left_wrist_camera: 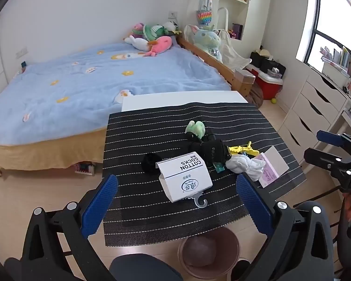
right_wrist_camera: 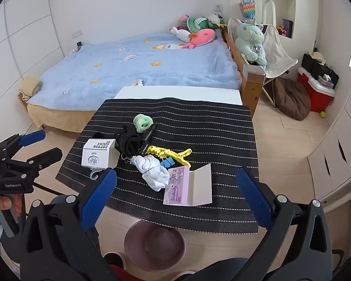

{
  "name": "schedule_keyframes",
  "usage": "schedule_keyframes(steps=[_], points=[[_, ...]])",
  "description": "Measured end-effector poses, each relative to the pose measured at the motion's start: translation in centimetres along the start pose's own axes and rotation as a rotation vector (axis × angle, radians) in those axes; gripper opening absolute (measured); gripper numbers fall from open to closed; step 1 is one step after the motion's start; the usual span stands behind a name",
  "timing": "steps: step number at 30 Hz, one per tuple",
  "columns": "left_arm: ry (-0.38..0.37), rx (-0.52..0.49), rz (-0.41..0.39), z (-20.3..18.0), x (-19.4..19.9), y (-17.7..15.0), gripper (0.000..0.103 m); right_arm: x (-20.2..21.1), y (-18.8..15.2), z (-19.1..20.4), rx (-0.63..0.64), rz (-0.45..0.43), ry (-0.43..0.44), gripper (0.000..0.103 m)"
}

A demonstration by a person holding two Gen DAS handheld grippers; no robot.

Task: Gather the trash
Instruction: 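Move the left tool toward the white COTTON SOCKS box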

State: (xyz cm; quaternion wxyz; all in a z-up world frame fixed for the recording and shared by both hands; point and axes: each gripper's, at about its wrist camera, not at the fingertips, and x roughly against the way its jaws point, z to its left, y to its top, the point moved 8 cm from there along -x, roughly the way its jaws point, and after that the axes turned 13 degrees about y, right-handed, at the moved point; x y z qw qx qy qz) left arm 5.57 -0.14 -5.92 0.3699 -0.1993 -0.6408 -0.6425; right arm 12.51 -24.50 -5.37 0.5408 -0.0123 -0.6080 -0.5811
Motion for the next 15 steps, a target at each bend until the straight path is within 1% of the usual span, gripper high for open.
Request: schedule_keyframes(steps=[1,2,3,4,6,8,15], points=[[0.010,-0.013,-0.003,-0.1,-0.1,0.0,0.097,0.1,-0.4,0.0,0.004,-0.005,0.007,0.100],[0.016,-0.029,-0.006,-0.2,-0.2,0.1,0.097,0.3,-0.7,0.1,0.016,0.003,-0.005,0.100],[0.017,-0.042,-0.008,-0.4,-0.3,0.1,0.097,-0.8,-0.6,-0.1,0.009,0.035,-0.004,0.100],[0.025,-0.041,-0.012,-0.4,0.0,-0.3,0.097,-1.2,-0.6,0.0,0.010,0.043,-0.009,0.100],[0.029,-0.056,-0.012,-0.7,0.0,-0.5,0.097,-1.6,-1.1,0.1,0.003,0.044,0.002,0.100],[0.024,-0.065,-0.007,-1.1,0.0,-0.6,0.097,-1.0,-1.2,-0.3,-0.011,0.042,0.019,0.100],[0.009,-0.031,-0.003,-0.8,-0.2,-0.9,0.097,-1.1,-1.1,-0.2,-0.013,0.042,0.023,0.100]])
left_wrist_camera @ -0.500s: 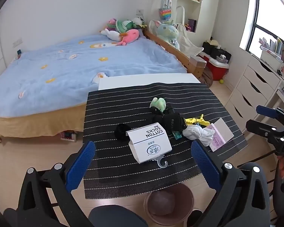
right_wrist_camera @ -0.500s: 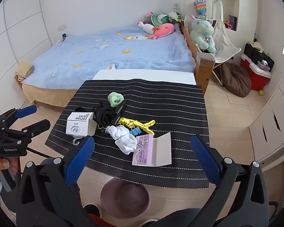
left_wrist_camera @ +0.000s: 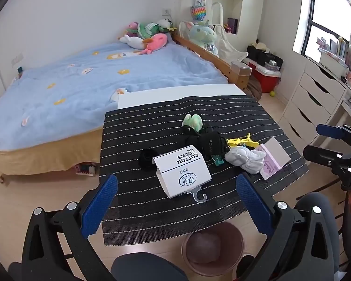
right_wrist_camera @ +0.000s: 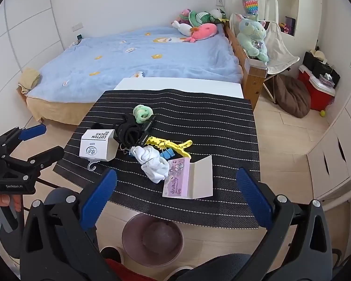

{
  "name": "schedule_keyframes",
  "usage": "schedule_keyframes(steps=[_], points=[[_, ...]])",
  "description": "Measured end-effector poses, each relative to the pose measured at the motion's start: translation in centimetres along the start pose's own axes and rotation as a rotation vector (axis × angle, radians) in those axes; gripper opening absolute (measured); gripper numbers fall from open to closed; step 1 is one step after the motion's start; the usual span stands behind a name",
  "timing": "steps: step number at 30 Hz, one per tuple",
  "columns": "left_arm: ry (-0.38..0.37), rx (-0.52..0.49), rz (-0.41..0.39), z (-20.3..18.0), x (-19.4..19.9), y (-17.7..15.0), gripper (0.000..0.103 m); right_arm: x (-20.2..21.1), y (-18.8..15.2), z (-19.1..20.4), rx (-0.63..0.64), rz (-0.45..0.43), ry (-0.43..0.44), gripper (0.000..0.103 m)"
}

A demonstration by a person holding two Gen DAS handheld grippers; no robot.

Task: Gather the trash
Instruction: 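Move the left tool toward the white COTTON SOCKS box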

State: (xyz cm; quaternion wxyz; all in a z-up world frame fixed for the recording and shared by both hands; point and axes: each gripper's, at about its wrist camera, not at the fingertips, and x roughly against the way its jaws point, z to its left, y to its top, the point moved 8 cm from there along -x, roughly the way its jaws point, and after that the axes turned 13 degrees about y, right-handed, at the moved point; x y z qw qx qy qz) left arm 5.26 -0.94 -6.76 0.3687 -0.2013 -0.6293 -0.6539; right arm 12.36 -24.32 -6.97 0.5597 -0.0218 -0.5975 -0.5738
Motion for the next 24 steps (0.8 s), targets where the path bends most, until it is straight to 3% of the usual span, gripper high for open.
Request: schedule_keyframes(steps=[24], points=[[0.001,0.011,0.025,0.09,-0.67,-0.29,0.097,-0.21,-0.14,-0.25,-0.011,0.006,0.002,0.100]])
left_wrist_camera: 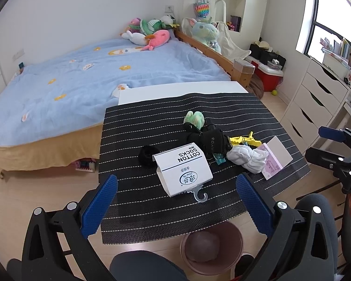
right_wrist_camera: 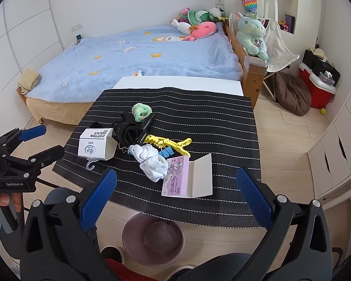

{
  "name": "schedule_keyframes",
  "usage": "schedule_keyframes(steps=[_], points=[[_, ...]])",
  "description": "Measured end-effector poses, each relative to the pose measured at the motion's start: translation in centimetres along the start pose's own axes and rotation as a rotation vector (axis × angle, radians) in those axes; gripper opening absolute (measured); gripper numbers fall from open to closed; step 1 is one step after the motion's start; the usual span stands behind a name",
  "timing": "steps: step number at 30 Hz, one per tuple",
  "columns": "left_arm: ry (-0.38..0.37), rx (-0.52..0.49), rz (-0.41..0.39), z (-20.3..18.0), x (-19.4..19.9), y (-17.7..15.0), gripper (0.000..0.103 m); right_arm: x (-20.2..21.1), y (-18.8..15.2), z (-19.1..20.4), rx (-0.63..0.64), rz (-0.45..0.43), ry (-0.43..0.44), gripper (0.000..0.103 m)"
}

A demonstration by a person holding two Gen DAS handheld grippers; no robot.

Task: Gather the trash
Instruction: 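Move the left tool toward the white COTTON SOCKS box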

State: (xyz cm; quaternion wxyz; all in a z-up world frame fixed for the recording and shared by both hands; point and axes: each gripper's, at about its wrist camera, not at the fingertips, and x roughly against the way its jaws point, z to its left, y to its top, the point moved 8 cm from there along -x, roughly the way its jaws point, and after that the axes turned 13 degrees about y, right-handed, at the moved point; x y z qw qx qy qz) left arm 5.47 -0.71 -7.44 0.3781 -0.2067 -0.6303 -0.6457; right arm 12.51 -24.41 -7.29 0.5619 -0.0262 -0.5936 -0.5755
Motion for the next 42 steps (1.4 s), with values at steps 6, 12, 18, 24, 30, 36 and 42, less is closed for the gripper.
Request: schedule_keyframes(steps=[6,12,18,24,30,36,42], points=[[0.000,0.002,0.002,0.0,0.0,0.0,0.097,-0.1,-0.2,-0.1,0.001,0.004,-0.002,0.100],[-0.001,0.005,0.007,0.0,-0.1,0.0,0.097,-0.2,-0.2,-0.2,0.005,0.006,-0.007,0.100],[0.000,0.005,0.008,-0.1,-0.2,-0.1,0.097,-0.2,-0.3,-0.2,0.004,0.007,-0.008,0.100],[-0.002,0.004,0.010,-0.1,-0.2,-0.1,0.097,-0.2,-0.4,-0.2,0.004,0.008,-0.009,0.100],[-0.003,0.007,0.013,-0.2,-0.1,-0.3,0.097,-0.2,-0.6,-0.3,-0.001,0.010,-0.006,0.100],[-0.004,0.013,0.034,-0.5,-0.8,-0.1,0.097,-0.2,-0.7,-0.3,-0.001,0.010,-0.007,0.100],[-0.005,0.033,0.085,-0.8,-2.4,-0.2,0.097,-0.3,-1.4,-0.7,-0.002,0.018,-0.007,0.100]])
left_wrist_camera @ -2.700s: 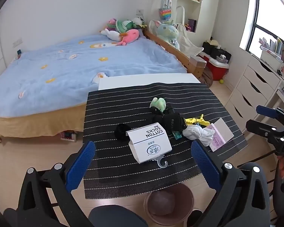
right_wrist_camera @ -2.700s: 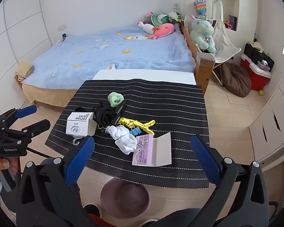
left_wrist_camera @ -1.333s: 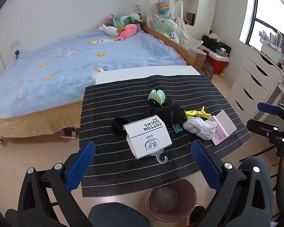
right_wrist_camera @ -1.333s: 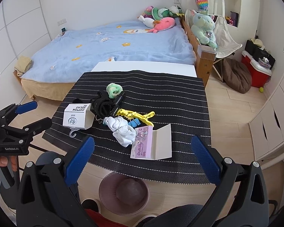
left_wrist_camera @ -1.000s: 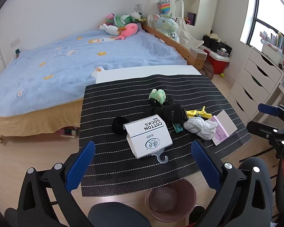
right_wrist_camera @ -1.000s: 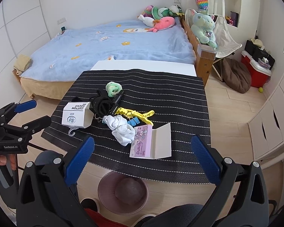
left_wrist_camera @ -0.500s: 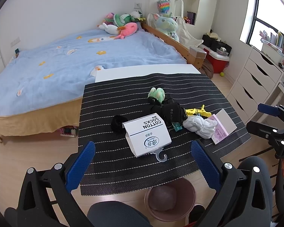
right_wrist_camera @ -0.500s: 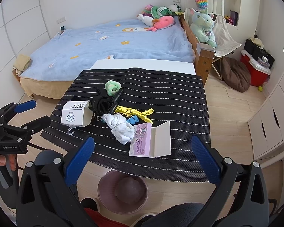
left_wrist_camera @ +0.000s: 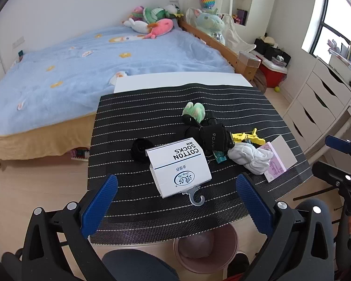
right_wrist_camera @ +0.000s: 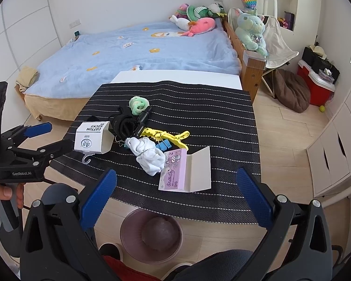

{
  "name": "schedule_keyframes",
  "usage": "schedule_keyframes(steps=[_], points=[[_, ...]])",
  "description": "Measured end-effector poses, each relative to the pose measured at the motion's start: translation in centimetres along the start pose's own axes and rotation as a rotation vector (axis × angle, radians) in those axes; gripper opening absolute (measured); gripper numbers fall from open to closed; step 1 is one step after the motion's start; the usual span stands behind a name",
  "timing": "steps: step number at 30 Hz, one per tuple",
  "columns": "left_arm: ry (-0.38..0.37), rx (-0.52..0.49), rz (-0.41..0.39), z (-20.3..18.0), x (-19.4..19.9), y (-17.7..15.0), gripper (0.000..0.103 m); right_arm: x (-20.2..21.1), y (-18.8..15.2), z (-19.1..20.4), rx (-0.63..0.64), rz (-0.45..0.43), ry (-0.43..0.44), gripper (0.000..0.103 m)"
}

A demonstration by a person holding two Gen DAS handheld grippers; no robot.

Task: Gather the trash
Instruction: 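Move the left tool toward the white COTTON SOCKS box, then grasp the COTTON SOCKS box with the left tool while the right tool reaches the white sock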

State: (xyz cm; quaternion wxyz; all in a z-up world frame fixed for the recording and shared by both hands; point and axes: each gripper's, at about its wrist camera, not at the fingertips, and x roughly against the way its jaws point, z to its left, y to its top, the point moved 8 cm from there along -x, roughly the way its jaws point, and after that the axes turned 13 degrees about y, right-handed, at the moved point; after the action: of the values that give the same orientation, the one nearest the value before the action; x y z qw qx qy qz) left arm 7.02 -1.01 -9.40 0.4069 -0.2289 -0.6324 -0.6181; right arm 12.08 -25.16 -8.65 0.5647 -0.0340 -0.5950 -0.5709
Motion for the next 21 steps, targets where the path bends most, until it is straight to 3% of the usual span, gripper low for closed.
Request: schedule_keyframes(steps=[11,19,21], points=[[0.068,0.090,0.118,-0.2,-4.0,-0.6,0.097,0.0,-0.1,-0.4,-0.008,0.012,-0.002,0.100],[0.164,0.076,0.115,-0.9,-5.1,-0.8,0.097,0.0,0.0,-0.8,-0.019,0.016,-0.002,0.100],[0.169,0.070,0.110,-1.2,-5.2,-0.8,0.092,0.0,-0.1,-0.9,-0.021,0.019,0.000,0.100]])
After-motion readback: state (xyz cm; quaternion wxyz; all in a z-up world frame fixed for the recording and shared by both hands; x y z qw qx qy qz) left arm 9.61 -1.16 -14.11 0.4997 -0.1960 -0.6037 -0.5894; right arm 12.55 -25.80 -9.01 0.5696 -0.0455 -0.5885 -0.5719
